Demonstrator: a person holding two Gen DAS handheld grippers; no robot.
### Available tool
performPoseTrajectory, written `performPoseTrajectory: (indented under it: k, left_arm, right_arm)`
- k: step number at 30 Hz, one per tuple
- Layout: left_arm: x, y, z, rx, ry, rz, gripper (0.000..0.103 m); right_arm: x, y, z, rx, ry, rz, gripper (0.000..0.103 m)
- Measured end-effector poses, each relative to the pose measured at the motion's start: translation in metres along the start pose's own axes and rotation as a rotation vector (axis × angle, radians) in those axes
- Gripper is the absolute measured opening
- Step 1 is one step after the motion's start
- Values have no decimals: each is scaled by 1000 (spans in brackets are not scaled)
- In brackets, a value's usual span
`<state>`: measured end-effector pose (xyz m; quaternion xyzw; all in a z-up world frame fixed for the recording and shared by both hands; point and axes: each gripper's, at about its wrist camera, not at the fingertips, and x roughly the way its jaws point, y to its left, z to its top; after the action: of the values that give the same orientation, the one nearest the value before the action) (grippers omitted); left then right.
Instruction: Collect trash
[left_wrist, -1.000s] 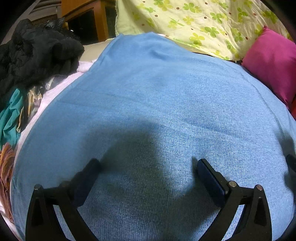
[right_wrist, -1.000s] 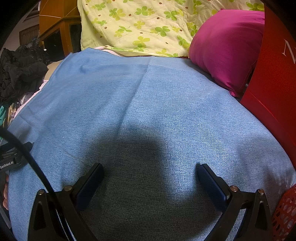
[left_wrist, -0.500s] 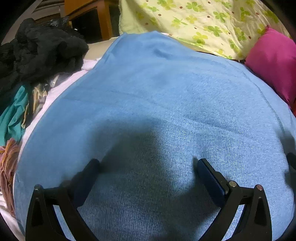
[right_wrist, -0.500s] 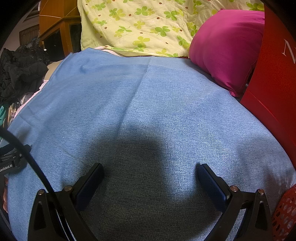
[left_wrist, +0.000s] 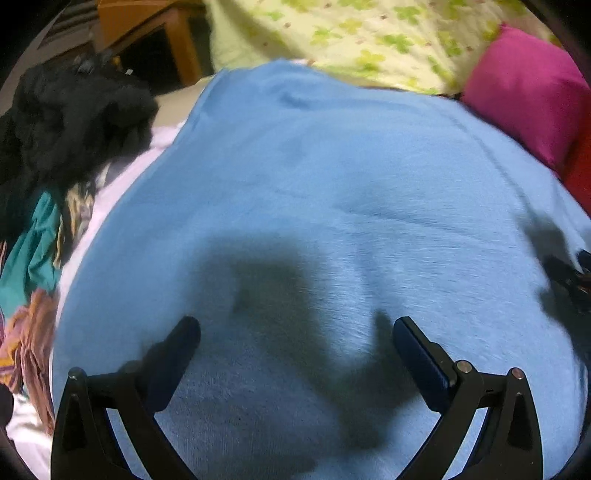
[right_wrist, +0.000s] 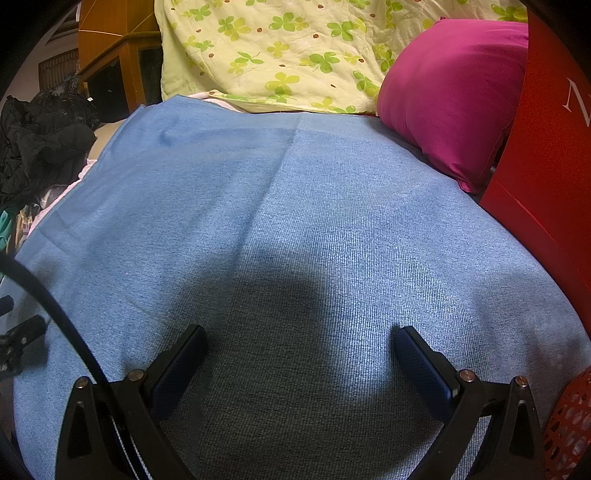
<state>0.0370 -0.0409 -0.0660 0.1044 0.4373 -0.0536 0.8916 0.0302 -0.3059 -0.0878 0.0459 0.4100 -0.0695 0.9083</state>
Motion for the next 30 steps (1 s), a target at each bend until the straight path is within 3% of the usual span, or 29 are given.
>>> performPoseTrajectory:
  k: [9,20,24,30]
  left_arm:
    - [-54,-29,-11,132,-141,-67,103]
    - [-123,-48,-16,145,-218,-5,103]
    - [-159,-46,-15,138,-271,23,103]
    - [-218,-38,-13,123,-364,45,103]
  right_arm:
    - [0,0,0,39,5,-20,103]
    - [-21,6,-8,8,111,-17,103]
    - [-68,5,-15,5,-5,-30,103]
    - [-163,1,-37,14,-179,46,103]
